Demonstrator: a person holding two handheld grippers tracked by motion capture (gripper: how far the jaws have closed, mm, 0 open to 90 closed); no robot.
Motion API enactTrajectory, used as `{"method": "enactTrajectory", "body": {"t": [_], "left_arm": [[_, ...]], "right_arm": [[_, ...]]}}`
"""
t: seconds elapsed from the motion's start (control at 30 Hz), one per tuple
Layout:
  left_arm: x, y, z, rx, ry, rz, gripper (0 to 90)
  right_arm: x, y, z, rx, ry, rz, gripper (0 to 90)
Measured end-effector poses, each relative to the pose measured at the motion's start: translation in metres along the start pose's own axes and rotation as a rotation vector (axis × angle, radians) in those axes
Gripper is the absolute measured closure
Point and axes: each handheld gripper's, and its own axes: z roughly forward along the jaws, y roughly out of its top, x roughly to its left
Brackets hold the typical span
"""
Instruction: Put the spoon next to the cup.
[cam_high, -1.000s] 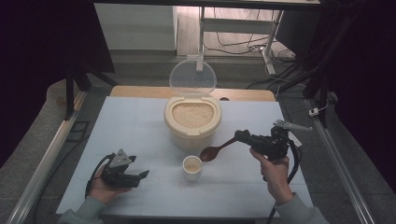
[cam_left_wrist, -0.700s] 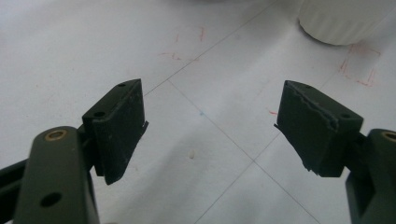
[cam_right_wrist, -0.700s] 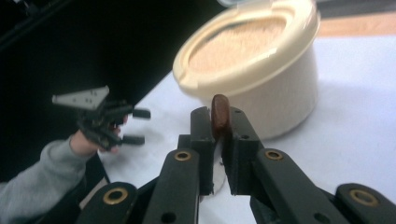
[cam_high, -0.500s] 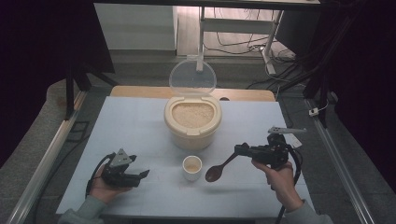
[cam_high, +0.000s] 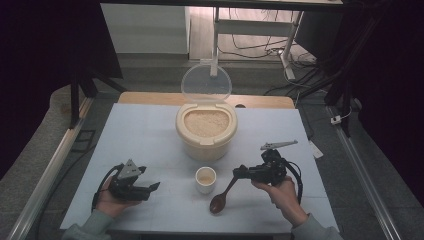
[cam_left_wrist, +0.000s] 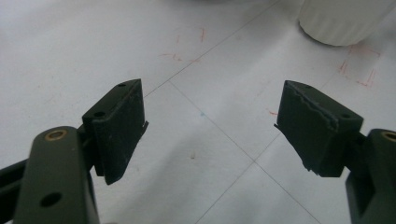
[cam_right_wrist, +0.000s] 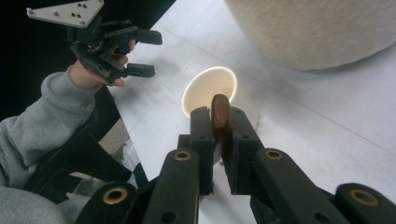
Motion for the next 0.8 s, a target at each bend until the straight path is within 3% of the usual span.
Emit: {"method": "enactTrajectory", "body": {"t": [0.27,0.53,0.8], "left_arm": [[0.0,0.0,0.0,0.001,0.0,0.002,23.3],[0.0,0.0,0.001,0.005,0.0,0.003,23.3],[-0.001,0.0,0.001,0.006,0.001,0.004,23.2]], "right_arm": [[-0.006,0.003,0.015,0.03,0.011,0.001,82.2],[-0.023,0.004,0.026,0.02,-0.048,-0.018,75.7],[-0.035,0.002,0.04,0.009,-0.119,-0.068,67.9]]}}
